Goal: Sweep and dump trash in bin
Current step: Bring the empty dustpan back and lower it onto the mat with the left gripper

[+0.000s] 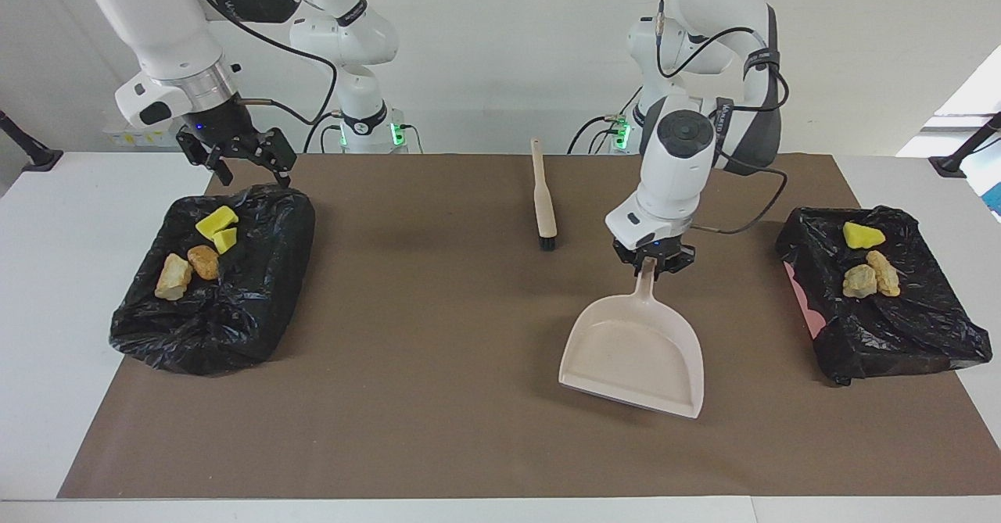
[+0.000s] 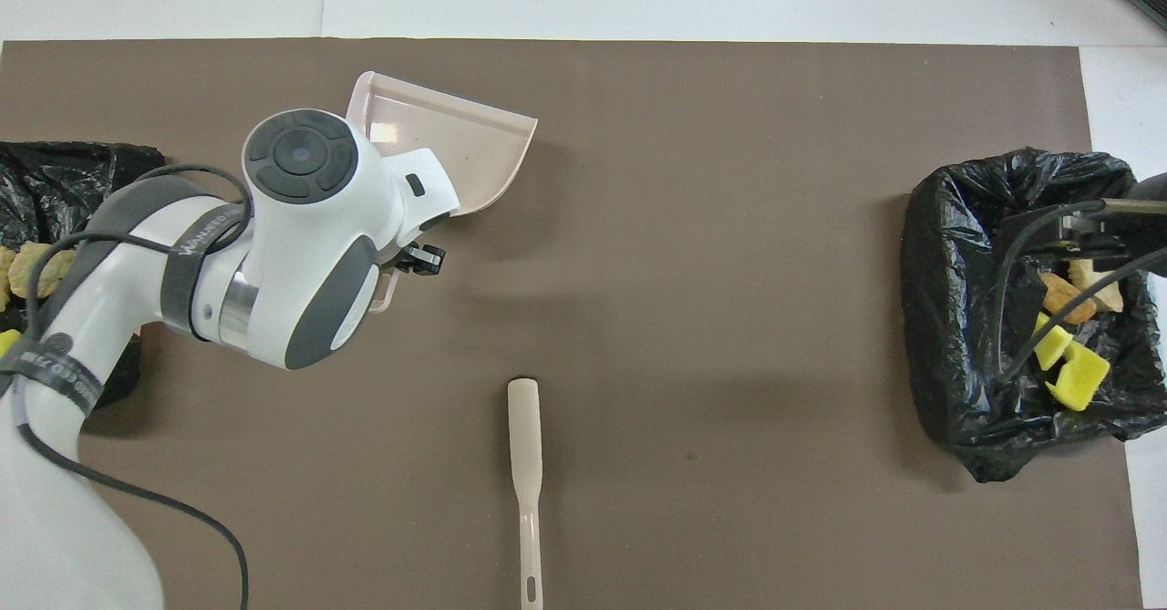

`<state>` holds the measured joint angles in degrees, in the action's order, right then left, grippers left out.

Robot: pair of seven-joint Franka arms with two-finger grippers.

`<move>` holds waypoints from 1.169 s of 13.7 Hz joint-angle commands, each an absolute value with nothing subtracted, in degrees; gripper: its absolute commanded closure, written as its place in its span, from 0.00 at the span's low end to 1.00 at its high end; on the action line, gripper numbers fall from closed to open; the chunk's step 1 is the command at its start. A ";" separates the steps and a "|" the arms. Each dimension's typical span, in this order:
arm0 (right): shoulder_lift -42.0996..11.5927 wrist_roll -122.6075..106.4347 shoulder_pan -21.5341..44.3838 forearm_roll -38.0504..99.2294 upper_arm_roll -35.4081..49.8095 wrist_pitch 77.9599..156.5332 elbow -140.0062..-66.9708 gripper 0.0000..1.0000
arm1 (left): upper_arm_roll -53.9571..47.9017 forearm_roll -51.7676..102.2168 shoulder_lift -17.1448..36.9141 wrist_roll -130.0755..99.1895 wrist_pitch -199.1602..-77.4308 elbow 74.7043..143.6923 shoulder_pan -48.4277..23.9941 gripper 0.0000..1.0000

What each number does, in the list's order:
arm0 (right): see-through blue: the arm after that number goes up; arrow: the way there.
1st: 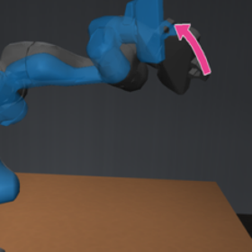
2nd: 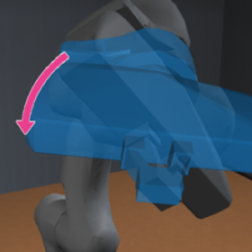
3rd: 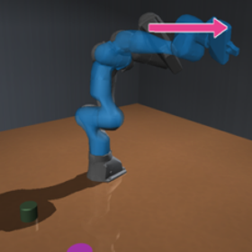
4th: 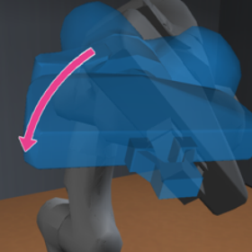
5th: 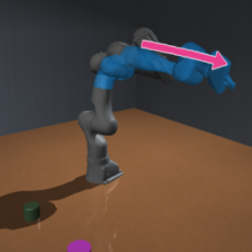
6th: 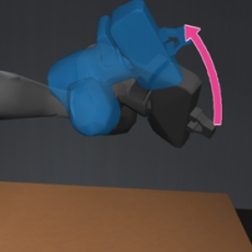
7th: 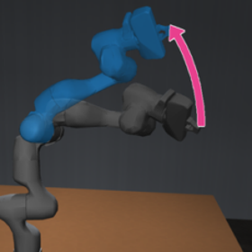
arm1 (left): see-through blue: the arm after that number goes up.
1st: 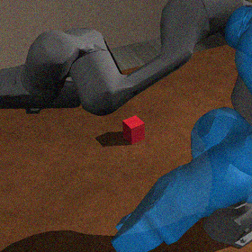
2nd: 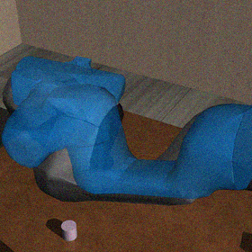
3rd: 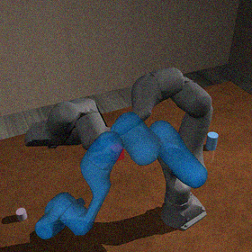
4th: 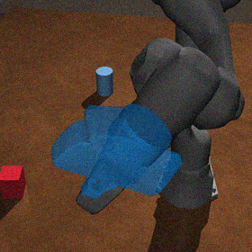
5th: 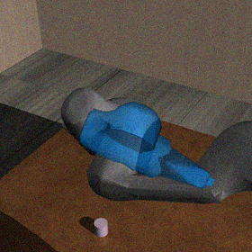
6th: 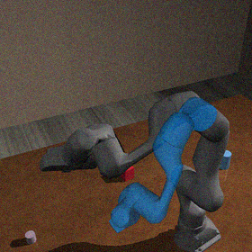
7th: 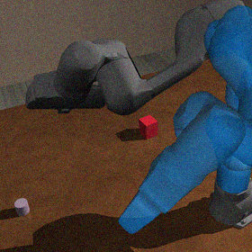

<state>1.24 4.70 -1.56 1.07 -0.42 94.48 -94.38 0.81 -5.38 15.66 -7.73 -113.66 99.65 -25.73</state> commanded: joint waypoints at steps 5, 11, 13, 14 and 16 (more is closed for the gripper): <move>2.20 4.57 -1.67 1.76 -0.35 94.39 -95.36 0.00 | 2.11 -1.23 21.78 -21.61 -111.28 89.93 -32.69 1.00; 2.20 4.57 -1.67 1.76 -0.35 94.39 -95.36 0.00 | 2.02 1.23 26.35 -23.11 -111.97 88.68 -33.92 1.00; 2.20 4.57 -1.67 1.76 -0.35 94.39 -95.36 0.00 | 2.02 1.32 26.81 -23.29 -113.11 89.21 -34.19 1.00; 2.20 4.57 -1.67 1.76 -0.35 94.39 -95.36 0.00 | 1.93 1.41 26.72 -23.29 -113.29 89.64 -33.84 1.00; 2.20 4.57 -1.67 1.76 -0.35 94.39 -95.36 0.00 | 1.93 1.41 26.54 -23.29 -113.46 90.70 -33.49 1.00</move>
